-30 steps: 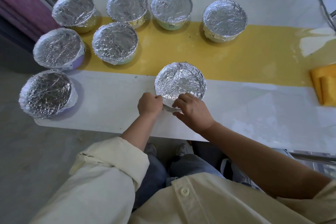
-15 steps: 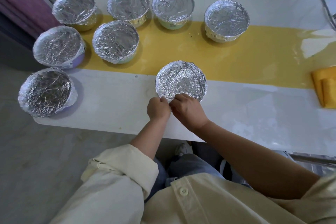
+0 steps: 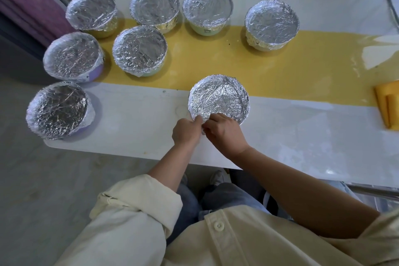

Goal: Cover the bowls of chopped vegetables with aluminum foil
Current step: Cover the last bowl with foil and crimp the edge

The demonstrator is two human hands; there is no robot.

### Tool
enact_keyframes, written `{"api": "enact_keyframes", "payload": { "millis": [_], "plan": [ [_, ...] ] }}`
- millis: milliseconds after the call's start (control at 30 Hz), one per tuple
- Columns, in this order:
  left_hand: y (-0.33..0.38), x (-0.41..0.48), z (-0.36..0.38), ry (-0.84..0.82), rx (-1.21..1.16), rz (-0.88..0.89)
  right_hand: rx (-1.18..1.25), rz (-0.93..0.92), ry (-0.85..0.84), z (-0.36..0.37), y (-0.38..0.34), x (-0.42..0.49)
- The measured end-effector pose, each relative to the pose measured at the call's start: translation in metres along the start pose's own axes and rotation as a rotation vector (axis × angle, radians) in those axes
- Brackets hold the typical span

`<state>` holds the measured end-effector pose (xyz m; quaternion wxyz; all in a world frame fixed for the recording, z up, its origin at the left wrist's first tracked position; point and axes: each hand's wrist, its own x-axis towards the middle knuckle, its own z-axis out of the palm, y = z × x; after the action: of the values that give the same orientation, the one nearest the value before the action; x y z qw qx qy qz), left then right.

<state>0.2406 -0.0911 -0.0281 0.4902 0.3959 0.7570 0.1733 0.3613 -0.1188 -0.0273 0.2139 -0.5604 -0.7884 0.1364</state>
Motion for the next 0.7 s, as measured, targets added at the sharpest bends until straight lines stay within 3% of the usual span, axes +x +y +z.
{"api": "enact_keyframes", "payload": {
  "millis": [467,700],
  "plan": [
    [0.006,-0.002,-0.003,-0.095,-0.028,-0.089,0.142,0.043,-0.036,-0.006,0.002,0.004],
    [0.008,0.004,-0.005,-0.068,0.080,-0.027,0.167,0.028,-0.038,-0.011,0.004,0.001]
  ]
}}
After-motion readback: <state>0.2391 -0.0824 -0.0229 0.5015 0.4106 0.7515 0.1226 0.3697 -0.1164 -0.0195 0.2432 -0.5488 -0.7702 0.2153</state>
